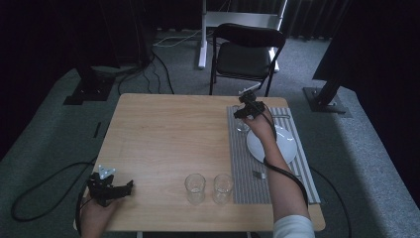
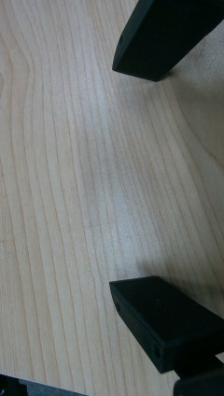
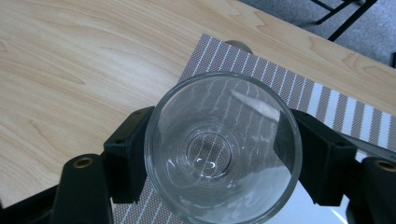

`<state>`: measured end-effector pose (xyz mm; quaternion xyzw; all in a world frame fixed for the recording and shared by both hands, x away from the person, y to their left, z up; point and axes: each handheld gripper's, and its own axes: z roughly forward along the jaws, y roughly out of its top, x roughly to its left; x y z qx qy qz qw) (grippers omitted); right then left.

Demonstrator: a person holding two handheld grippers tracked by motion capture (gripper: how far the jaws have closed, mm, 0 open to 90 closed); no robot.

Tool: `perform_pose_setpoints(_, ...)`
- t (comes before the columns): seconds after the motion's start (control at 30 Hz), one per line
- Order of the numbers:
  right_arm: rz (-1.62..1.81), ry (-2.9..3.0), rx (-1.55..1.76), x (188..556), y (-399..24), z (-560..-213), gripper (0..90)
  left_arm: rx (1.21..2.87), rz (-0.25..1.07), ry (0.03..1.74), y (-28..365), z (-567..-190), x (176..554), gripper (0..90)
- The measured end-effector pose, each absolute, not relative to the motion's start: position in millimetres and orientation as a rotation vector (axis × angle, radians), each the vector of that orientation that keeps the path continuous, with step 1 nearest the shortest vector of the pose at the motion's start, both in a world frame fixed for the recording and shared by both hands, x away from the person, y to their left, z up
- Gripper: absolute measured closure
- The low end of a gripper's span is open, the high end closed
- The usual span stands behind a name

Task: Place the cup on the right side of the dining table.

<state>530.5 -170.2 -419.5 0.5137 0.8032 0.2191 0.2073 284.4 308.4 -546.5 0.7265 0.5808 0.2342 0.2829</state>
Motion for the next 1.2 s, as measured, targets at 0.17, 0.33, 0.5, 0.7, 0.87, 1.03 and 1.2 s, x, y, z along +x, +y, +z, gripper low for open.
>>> perform_pose_setpoints(0.17, 0.614, 2.232, 1.46, 537, -166, -428, 28.7, 1.945, 0.627, 1.555, 308, -547, 284, 0.3)
perform_pose_setpoints(0.33, 0.592, 2.221, 1.483, 543, -164, -435, 28.7, 1.945, 0.627, 1.555, 308, -547, 284, 0.3)
perform_pose_setpoints(0.5, 0.603, 2.206, 1.49, 544, -164, -442, 28.6, 1.945, 0.627, 1.555, 308, -547, 284, 0.3)
perform_pose_setpoints(0.7, 0.594, 2.246, 1.485, 543, -165, -440, 27.5, 1.948, 0.626, 1.552, 309, -546, 284, 0.3)
perform_pose_setpoints(0.87, 0.621, 2.249, 1.504, 543, -170, -439, 20.8, 1.947, 0.626, 1.552, 309, -546, 284, 0.3)
perform_pose_setpoints(1.03, 0.661, 2.24, 1.51, 538, -176, -435, 13.2, 1.947, 0.626, 1.552, 309, -547, 284, 0.3)
perform_pose_setpoints(1.2, 0.657, 2.249, 1.503, 532, -178, -436, 11.3, 1.948, 0.626, 1.552, 309, -546, 284, 0.3)
